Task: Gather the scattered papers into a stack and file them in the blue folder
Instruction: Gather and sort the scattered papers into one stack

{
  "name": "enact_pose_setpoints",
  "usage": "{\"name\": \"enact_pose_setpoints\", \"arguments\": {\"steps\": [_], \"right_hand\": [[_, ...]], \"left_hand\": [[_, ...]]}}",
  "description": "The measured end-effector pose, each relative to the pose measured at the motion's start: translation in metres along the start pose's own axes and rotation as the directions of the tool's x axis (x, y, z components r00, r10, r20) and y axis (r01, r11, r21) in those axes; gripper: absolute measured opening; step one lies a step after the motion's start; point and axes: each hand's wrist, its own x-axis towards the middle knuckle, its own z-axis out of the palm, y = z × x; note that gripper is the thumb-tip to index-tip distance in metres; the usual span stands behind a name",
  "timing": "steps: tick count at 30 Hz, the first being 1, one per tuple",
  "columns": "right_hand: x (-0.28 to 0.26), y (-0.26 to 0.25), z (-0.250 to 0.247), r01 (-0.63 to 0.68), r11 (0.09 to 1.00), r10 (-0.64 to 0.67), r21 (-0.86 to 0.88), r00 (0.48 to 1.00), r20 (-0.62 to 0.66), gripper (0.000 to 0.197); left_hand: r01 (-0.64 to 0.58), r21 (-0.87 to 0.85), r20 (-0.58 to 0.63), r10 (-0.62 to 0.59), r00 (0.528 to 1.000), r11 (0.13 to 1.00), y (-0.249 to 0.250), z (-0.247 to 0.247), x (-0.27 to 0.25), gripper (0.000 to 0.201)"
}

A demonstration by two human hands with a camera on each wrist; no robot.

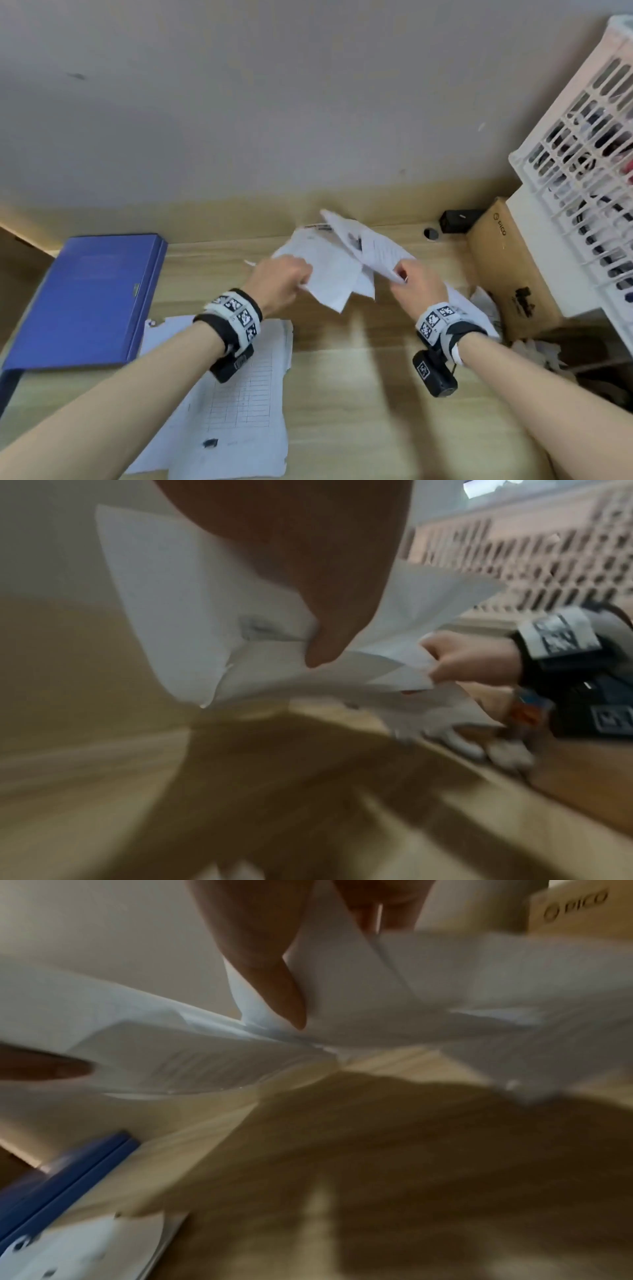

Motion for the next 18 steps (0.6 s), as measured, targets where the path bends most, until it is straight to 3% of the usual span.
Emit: {"name": "enact_pose_setpoints", "arguments": {"steps": [4,7,11,15,18], "right_hand": [[-0.027,0.015,0.05,-0.122,0.993,0.117,-0.002,0.946,0.304,0.005],[-0.04,0.024,0.076,-0.235,0.971,0.205,0.034,0.902,0.38,0.006],[-0.056,0.032,0.099,-0.293,0.954,0.237,0.057,0.86,0.452,0.007],[-0.069,0.029,0.11,-0.312,0.932,0.188,0.184,0.851,0.49,0.048],[-0.065,0.029,0.112,-0.301,0.94,0.188,0.16,0.849,0.494,0.061]], "left_hand": [[-0.042,0.039,0.277,0.03,0.96,0.998,0.029,0.051,-0.035,0.017],[-0.065,0.025,0.38,0.05,0.924,0.998,0.048,0.077,-0.056,0.02],[-0.04,0.012,0.461,0.03,0.887,0.999,0.066,0.106,-0.075,0.029],[-0.005,-0.012,0.525,0.011,0.851,1.0,0.074,0.128,-0.089,0.028],[0.032,-0.049,0.548,0.0,0.837,0.998,0.073,0.137,-0.094,0.025]]}}
